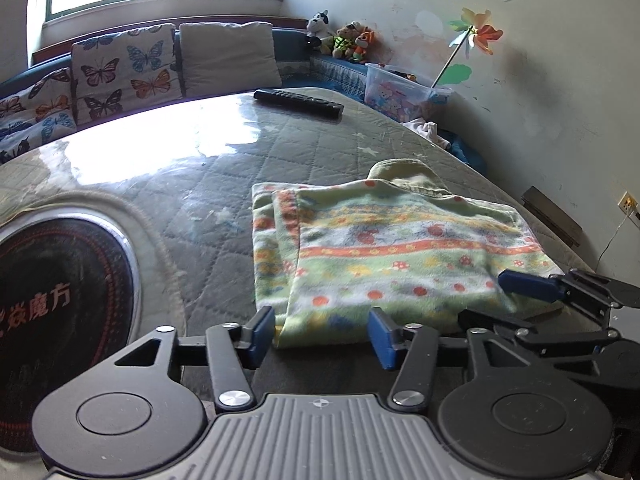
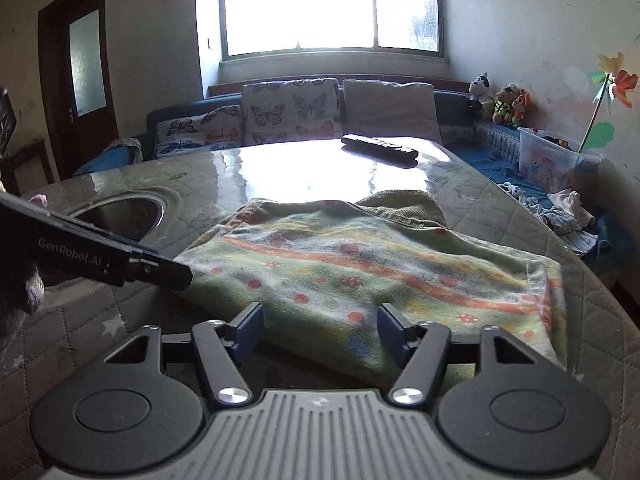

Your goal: Fold clothes

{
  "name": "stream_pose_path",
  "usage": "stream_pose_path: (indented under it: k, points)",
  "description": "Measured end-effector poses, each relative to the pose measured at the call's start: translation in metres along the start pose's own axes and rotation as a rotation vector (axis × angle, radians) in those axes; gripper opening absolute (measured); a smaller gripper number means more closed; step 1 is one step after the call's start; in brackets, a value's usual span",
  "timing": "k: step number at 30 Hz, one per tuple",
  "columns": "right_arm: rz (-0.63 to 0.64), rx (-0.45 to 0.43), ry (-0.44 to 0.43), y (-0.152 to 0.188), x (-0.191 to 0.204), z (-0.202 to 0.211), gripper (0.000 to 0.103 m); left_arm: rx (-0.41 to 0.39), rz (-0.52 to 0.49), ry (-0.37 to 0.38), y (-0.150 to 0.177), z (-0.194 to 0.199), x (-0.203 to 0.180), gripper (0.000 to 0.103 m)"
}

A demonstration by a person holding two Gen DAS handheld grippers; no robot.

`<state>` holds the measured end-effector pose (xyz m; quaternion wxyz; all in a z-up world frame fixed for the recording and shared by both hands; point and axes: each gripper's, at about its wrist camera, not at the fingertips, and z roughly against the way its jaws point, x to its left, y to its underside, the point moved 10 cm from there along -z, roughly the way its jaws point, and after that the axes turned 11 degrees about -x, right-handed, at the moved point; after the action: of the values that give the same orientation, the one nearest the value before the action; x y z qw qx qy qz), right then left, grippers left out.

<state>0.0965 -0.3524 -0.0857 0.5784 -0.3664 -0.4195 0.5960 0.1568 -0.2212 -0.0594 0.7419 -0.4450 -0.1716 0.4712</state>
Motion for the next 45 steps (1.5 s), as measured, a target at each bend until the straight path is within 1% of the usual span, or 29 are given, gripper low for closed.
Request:
stream_pose_path:
  k: [1, 2, 3, 5, 7, 10, 12, 14, 17, 25, 36, 45]
  points:
    - [0.004, -0.002, 0.007, 0.000, 0.001, 0.001, 0.073, -0.001, 0.001, -0.003, 0.001, 0.002, 0.001, 0.065]
    - [0.008, -0.006, 0.015, 0.000, 0.001, 0.002, 0.080, -0.001, 0.002, -0.006, 0.003, 0.004, 0.002, 0.069]
    - [0.013, -0.010, 0.023, 0.000, 0.001, 0.002, 0.083, -0.003, 0.003, -0.009, 0.004, 0.006, 0.003, 0.071]
    - [0.014, -0.015, 0.038, 0.000, 0.002, 0.004, 0.084, -0.008, 0.006, -0.013, 0.006, 0.011, 0.004, 0.079]
    - [0.005, -0.016, 0.053, 0.001, 0.002, 0.006, 0.091, -0.013, 0.006, -0.016, 0.008, 0.014, 0.005, 0.084]
    - [-0.007, -0.017, 0.075, 0.002, 0.001, 0.008, 0.094, -0.022, 0.004, -0.021, 0.009, 0.019, 0.006, 0.091]
    - [-0.027, -0.017, 0.101, 0.002, -0.001, 0.011, 0.103, -0.027, 0.004, -0.023, 0.010, 0.022, 0.007, 0.095]
    - [-0.045, -0.017, 0.120, 0.003, -0.003, 0.013, 0.103, -0.032, 0.003, -0.027, 0.011, 0.024, 0.008, 0.102]
    - [-0.067, -0.012, 0.145, 0.005, -0.006, 0.015, 0.103, -0.034, 0.004, -0.027, 0.014, 0.027, 0.009, 0.103]
    - [-0.077, 0.001, 0.195, 0.010, -0.007, 0.023, 0.103, -0.021, -0.004, -0.035, 0.022, 0.033, 0.010, 0.103]
    - [-0.089, 0.036, 0.238, 0.019, -0.005, 0.030, 0.103, -0.004, -0.021, -0.050, 0.032, 0.041, 0.010, 0.103]
    - [-0.107, 0.055, 0.254, 0.025, -0.005, 0.034, 0.103, 0.001, -0.037, -0.062, 0.036, 0.044, 0.008, 0.103]
